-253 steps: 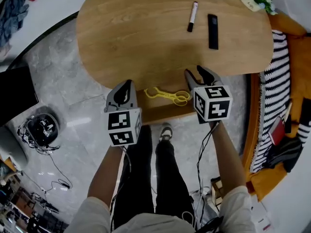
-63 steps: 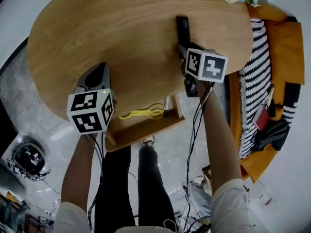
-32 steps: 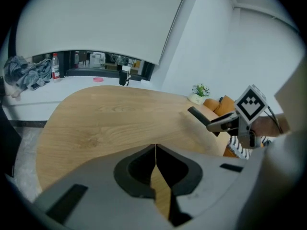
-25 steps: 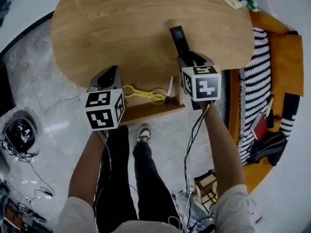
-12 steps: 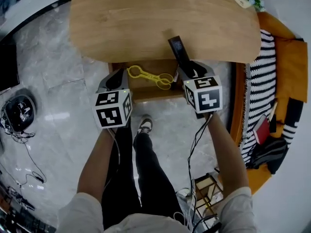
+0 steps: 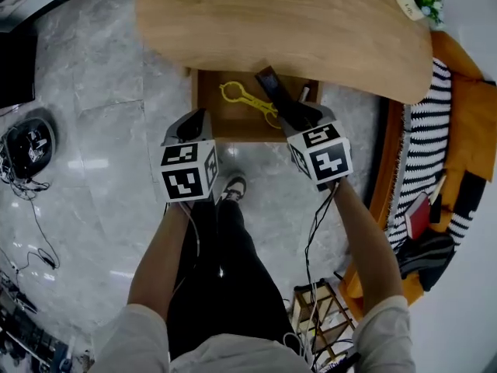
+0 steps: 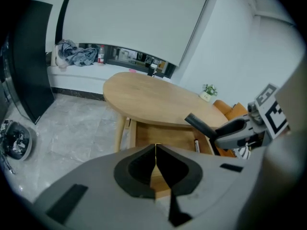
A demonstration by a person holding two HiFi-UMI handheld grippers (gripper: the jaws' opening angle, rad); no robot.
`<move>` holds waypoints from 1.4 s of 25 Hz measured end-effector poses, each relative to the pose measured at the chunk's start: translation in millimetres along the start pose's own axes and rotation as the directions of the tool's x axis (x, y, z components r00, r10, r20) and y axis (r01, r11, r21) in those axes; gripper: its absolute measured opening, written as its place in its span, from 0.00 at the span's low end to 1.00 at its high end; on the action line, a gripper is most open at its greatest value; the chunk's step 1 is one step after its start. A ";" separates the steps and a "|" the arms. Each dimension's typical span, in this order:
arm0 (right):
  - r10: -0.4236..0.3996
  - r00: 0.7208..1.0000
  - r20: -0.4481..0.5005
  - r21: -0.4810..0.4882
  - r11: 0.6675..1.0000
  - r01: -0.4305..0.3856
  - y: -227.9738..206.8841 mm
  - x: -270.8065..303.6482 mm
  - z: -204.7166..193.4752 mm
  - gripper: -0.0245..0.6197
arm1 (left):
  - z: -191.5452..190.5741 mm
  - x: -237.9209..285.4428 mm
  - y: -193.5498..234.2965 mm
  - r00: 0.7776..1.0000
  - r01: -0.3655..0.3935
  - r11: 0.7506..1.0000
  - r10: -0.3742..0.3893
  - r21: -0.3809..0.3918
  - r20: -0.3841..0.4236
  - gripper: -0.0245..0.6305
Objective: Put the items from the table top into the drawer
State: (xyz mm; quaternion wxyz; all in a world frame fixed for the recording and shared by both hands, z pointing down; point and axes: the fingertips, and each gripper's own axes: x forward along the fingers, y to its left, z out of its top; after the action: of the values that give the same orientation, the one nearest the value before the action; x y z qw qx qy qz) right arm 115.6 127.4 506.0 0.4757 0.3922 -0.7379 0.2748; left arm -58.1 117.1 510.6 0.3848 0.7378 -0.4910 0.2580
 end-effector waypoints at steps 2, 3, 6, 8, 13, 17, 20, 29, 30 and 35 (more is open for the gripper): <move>0.024 1.000 -0.014 -0.042 0.999 -0.024 14.1 9.3 5.0 0.30 | -2.8 -2.0 9.9 1.000 -0.014 1.000 0.014 -0.016 0.002 0.05; 0.037 0.999 -0.023 -0.063 0.997 -0.039 21.7 13.7 6.5 0.30 | -3.5 -3.5 14.5 1.000 -0.020 1.000 0.020 -0.024 0.004 0.05; 0.084 0.995 -0.056 -0.117 0.989 -0.090 45.5 26.0 8.8 0.30 | -6.3 -8.6 27.8 0.999 -0.035 0.998 0.035 -0.049 0.006 0.05; 0.105 0.992 -0.072 -0.140 0.983 -0.115 58.1 34.6 12.2 0.30 | -7.7 -9.9 38.3 0.999 -0.046 0.997 0.046 -0.060 0.004 0.05; 0.132 0.986 -0.107 -0.161 0.976 -0.148 72.2 58.8 22.4 0.30 | -5.1 -8.7 67.0 0.997 -0.077 0.993 0.076 -0.086 -0.005 0.05; 0.135 0.983 -0.127 -0.172 0.973 -0.155 70.3 75.8 30.5 0.30 | 0.9 -1.2 81.2 0.996 -0.084 0.992 0.083 -0.091 -0.015 0.05; 0.133 0.982 -0.133 -0.163 0.975 -0.154 67.6 86.7 34.2 0.30 | 3.7 4.7 85.9 0.997 -0.078 0.994 0.076 -0.078 -0.025 0.05; 0.043 0.993 -0.107 -0.035 0.998 -0.047 34.4 106.6 32.7 0.44 | 9.1 21.4 79.5 0.998 -0.047 0.998 0.045 -0.041 -0.047 0.05; 0.041 0.993 -0.107 -0.034 0.998 -0.045 33.5 105.9 32.1 0.44 | 9.8 22.0 78.9 0.998 -0.045 0.998 0.044 -0.038 -0.048 0.05; 0.029 0.995 -0.092 -0.013 0.999 -0.031 27.0 97.5 27.1 0.43 | 12.3 23.9 70.0 0.998 -0.035 0.999 0.034 -0.022 -0.047 0.05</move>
State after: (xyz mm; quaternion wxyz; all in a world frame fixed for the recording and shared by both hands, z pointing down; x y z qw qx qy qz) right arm 56.4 90.0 583.9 0.5077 0.3646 -0.7230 0.2944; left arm -113.5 78.9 543.7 0.4001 0.7185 -0.4974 0.2762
